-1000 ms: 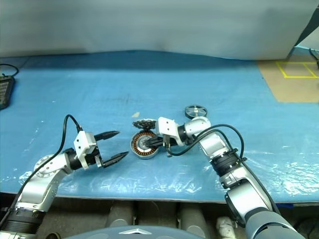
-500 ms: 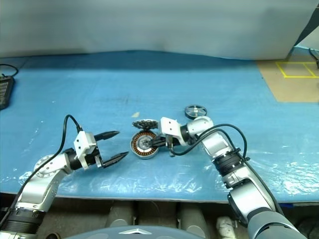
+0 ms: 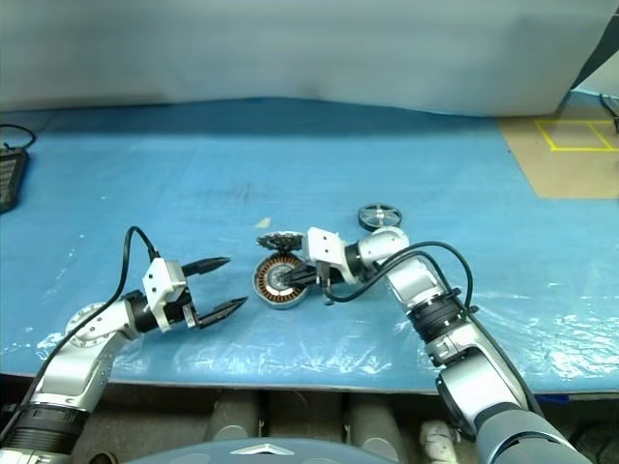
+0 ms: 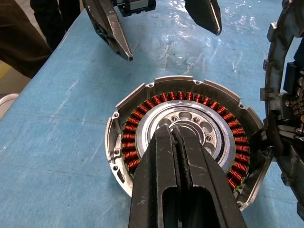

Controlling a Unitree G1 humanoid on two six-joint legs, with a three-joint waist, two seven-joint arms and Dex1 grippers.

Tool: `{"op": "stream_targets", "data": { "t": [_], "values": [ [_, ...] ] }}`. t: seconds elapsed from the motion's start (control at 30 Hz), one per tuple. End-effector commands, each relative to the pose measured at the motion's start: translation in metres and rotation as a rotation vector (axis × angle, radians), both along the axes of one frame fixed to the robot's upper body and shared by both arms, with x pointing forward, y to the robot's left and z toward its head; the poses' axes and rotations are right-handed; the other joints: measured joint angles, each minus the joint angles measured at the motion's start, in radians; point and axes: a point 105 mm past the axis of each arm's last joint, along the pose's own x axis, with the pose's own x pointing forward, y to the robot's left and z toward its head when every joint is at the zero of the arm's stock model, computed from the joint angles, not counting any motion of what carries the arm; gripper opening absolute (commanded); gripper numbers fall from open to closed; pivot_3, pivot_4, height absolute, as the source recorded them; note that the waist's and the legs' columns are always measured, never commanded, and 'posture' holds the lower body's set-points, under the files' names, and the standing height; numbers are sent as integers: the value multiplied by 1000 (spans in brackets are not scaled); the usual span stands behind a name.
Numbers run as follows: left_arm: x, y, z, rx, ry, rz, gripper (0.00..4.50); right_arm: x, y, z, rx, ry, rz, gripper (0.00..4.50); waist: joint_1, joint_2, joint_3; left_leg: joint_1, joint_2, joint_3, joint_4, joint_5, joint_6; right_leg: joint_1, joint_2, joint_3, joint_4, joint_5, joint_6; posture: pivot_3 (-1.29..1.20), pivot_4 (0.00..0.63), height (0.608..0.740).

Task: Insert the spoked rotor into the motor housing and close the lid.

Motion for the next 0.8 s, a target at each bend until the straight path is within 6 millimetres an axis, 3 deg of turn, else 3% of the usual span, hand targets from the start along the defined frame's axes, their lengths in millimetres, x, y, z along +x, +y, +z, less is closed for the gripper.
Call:
{"op": "stream_targets", "data": {
  "t": [0.03,0.63,0.8],
  "values": [
    [-2,-2,3,-4,-23,-14,4500,2,4,10,29,-35,13,49,0,0,0,0,0,0,0,0,0,0,0,0,0,0,0,0,150,740],
    [-3,-6,11,-8,-35,-9,4500,8,14,4,40,-20,4,49,0,0,0,0,1,0,0,0,0,0,0,0,0,0,0,0,150,740],
    [-3,-7,12,-9,-33,-9,4500,7,16,12,67,-23,13,49,0,0,0,0,1,0,0,0,0,0,0,0,0,0,0,0,150,740]
  ]
}}
